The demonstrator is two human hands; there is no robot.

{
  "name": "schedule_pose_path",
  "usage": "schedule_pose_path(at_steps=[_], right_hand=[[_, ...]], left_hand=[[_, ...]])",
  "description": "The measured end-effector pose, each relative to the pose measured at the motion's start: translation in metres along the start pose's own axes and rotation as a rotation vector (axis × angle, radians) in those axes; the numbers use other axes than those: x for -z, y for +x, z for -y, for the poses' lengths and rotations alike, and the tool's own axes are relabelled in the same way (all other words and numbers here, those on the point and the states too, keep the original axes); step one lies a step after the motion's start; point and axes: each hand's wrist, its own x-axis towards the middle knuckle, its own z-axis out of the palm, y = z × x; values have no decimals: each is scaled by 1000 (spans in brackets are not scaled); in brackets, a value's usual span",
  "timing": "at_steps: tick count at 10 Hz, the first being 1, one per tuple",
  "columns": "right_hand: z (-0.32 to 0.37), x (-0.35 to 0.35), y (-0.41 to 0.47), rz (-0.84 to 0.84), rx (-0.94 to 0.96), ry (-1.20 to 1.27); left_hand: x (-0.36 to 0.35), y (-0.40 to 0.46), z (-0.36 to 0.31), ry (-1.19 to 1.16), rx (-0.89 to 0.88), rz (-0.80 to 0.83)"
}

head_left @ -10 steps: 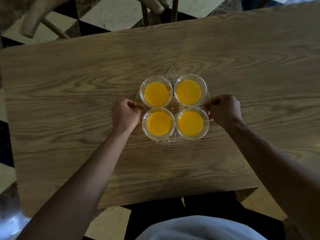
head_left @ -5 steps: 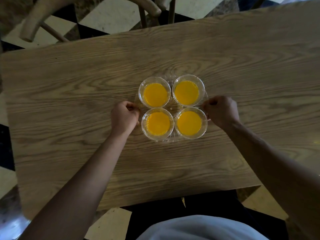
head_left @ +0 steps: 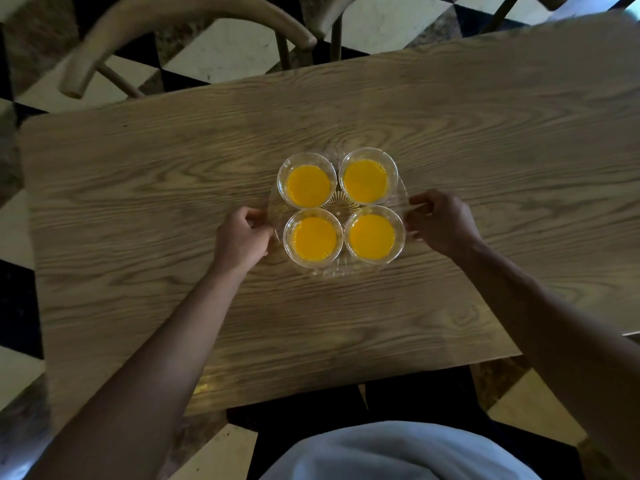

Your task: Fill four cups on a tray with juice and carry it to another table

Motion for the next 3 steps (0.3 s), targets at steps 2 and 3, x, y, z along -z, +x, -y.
schedule_pose_path(at_steps=[2, 3], right_hand=[[2, 3, -21, -49, 45, -85], [-1, 6, -31, -73, 38, -106]], left_hand=[[12, -13, 8, 26, -73, -22], [14, -19, 15, 92, -114, -10]])
